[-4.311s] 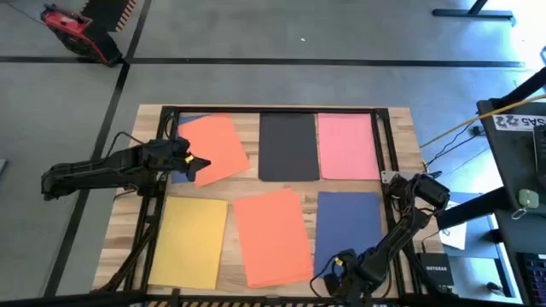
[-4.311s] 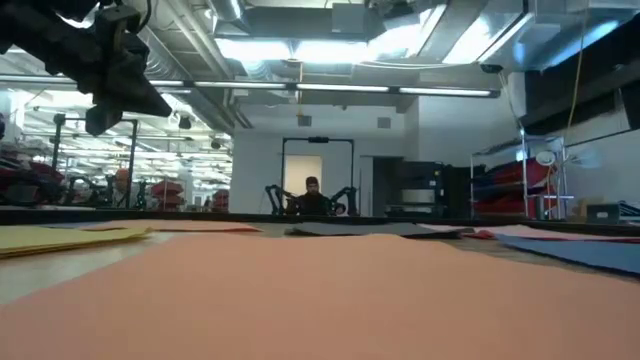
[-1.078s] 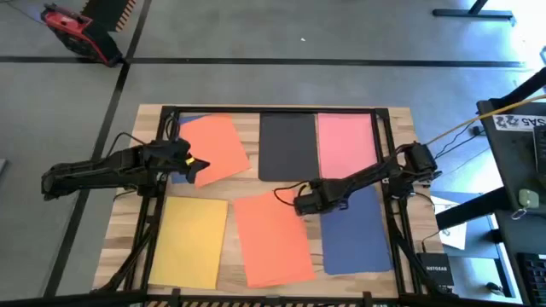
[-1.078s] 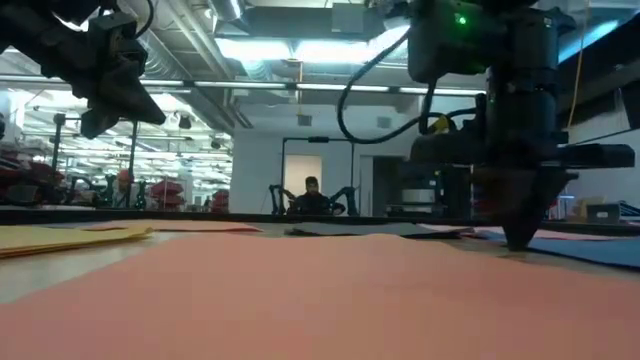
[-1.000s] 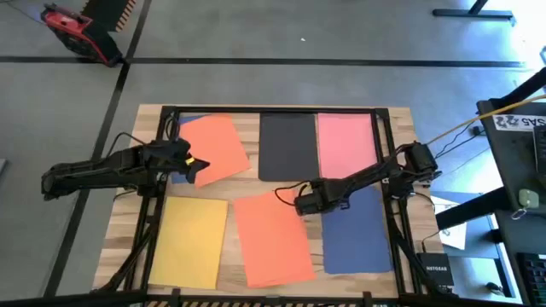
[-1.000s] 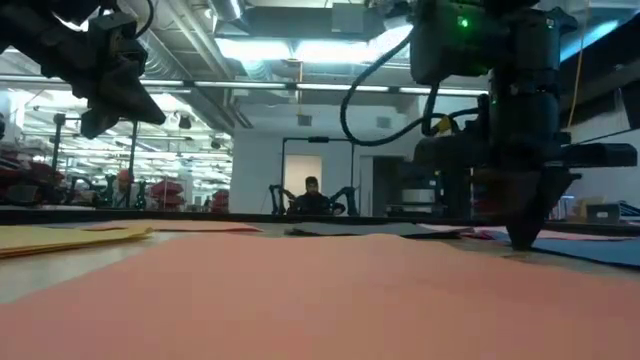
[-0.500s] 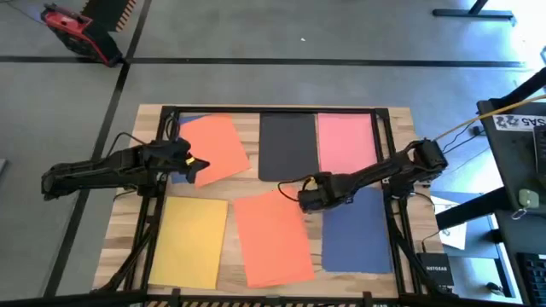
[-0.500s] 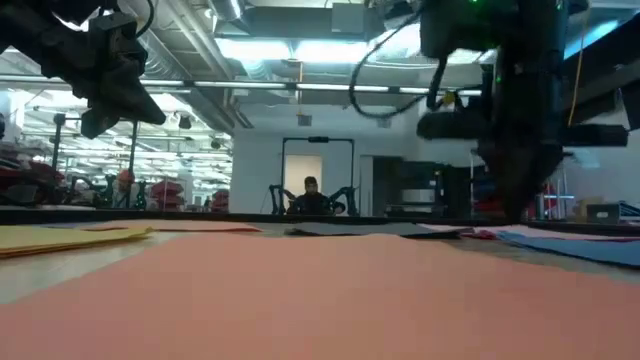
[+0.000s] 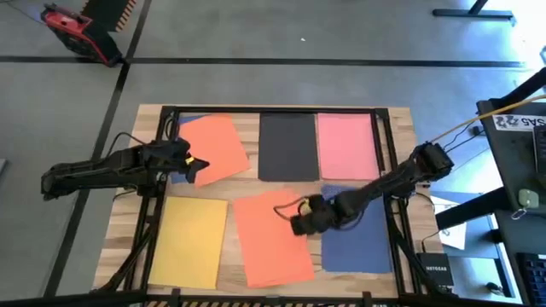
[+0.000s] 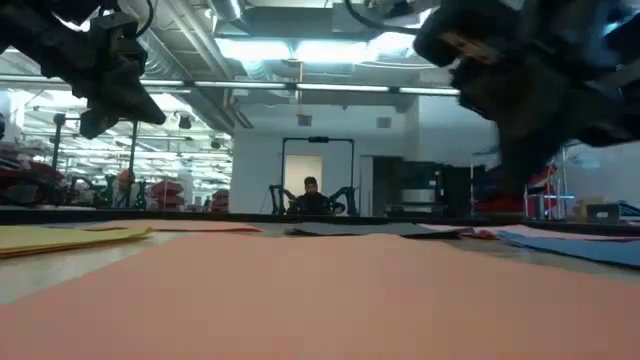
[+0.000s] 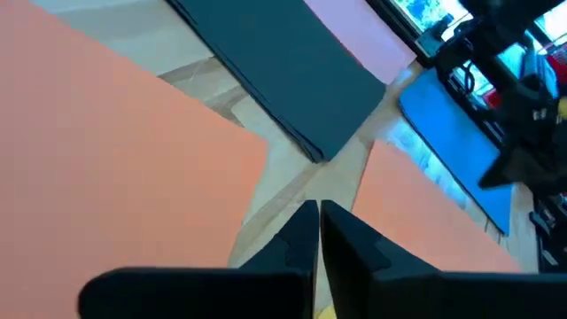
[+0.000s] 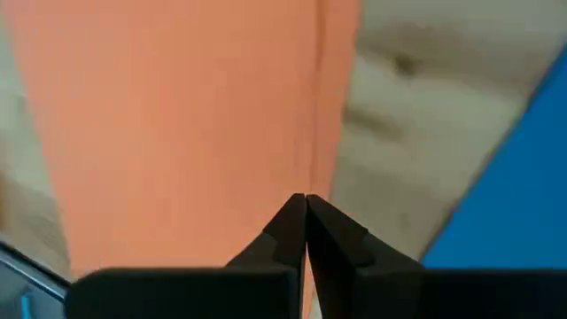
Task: Organize paper
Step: Stack the blue paper on top of the other blue paper
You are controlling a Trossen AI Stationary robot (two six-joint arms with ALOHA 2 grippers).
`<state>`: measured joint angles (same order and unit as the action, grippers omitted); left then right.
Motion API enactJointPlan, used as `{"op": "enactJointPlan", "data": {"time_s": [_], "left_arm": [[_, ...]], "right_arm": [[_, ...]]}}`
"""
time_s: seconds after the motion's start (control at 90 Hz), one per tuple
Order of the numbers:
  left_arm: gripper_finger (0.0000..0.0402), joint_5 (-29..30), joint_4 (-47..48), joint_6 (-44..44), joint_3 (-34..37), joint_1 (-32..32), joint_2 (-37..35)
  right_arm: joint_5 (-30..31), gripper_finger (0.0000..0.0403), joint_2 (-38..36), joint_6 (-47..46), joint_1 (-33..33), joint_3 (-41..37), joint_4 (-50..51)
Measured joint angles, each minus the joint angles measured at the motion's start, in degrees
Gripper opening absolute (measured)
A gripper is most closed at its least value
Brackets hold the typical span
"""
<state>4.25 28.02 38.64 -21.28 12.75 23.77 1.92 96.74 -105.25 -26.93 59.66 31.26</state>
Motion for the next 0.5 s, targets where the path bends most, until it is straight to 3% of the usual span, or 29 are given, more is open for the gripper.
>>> {"op": "enactJointPlan", "data": {"time_s": [0.289, 0.5], "left_arm": [[0.0000, 0.0, 0.1, 0.3, 0.0, 0.0, 0.0], [0.0000, 0.0, 0.1, 0.3, 0.0, 0.0, 0.0]], "right_arm": [[3.8, 0.0000, 2.5, -20.8, -10.2, 1.3, -0.5], [2.7, 0.0000, 6.9, -25.2, -13.3, 5.2, 0.6]]}}
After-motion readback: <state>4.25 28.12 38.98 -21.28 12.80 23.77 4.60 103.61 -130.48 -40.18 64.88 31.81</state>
